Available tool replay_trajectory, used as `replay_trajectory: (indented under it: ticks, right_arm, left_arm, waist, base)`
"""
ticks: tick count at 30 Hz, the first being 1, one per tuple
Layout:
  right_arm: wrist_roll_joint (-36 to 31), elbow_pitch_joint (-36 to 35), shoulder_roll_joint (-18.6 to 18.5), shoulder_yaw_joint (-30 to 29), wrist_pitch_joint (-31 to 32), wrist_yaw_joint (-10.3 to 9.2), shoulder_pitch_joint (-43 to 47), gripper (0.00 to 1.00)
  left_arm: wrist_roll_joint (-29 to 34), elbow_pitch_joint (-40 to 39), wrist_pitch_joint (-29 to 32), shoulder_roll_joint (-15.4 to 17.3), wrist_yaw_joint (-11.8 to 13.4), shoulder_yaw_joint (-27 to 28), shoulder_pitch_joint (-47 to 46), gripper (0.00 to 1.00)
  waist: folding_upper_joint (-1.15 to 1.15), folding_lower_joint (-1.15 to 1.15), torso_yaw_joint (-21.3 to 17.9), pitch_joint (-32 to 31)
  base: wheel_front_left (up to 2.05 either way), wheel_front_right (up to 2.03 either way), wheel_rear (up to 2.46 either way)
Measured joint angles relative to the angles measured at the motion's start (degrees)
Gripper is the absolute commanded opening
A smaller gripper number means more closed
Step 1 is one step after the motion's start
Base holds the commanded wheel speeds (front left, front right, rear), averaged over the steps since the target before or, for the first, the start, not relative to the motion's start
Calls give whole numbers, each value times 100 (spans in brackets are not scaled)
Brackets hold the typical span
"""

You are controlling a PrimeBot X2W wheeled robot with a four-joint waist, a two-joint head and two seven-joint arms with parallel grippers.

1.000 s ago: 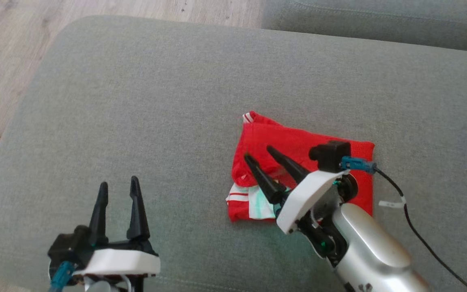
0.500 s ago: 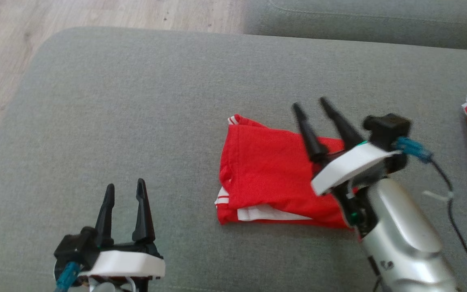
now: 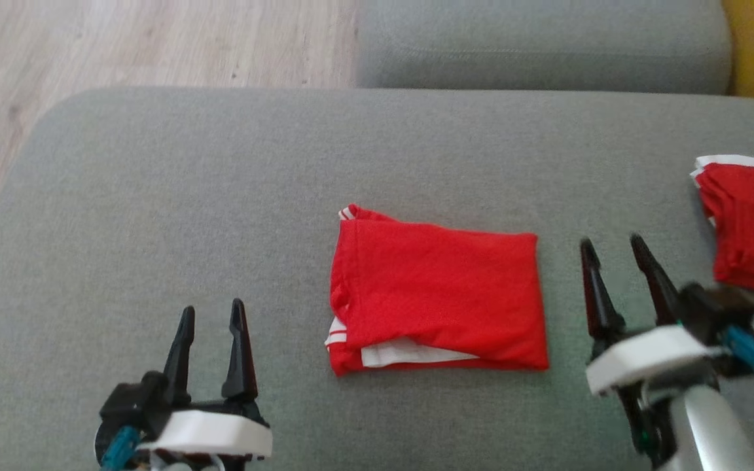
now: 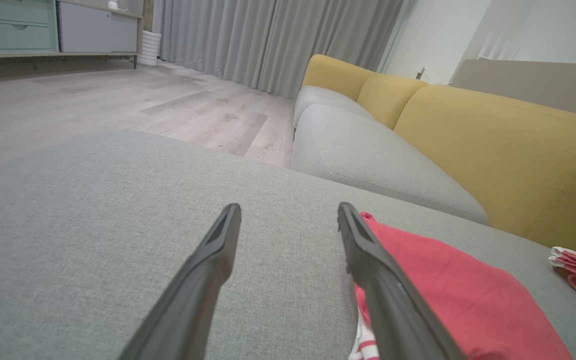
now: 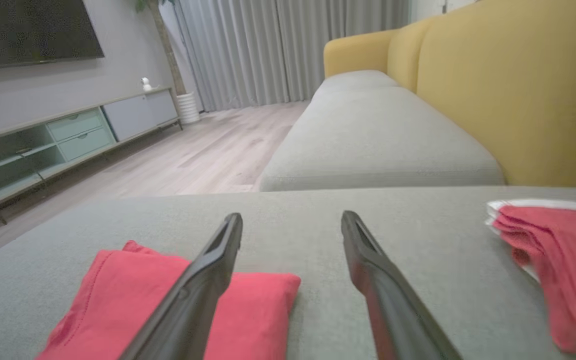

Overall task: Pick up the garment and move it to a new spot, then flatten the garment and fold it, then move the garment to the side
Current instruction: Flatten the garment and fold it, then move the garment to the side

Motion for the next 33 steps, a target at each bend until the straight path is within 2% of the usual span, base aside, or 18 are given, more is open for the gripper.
replay_trajectory:
  ticks: [9, 33]
  right_arm:
    - [-1, -172, 29, -333, -199, 0, 810, 100]
    - [67, -124, 36, -293, -287, 0, 923, 100]
  left_arm:
    - [1, 103, 0, 40, 46, -31, 334, 100]
    - [-9, 103, 100, 155, 94, -73, 366, 100]
  waist:
    - [0, -1, -178, -285]
    - [0, 0, -193, -364]
  base:
    - [0, 0, 0]
    - [0, 0, 0]
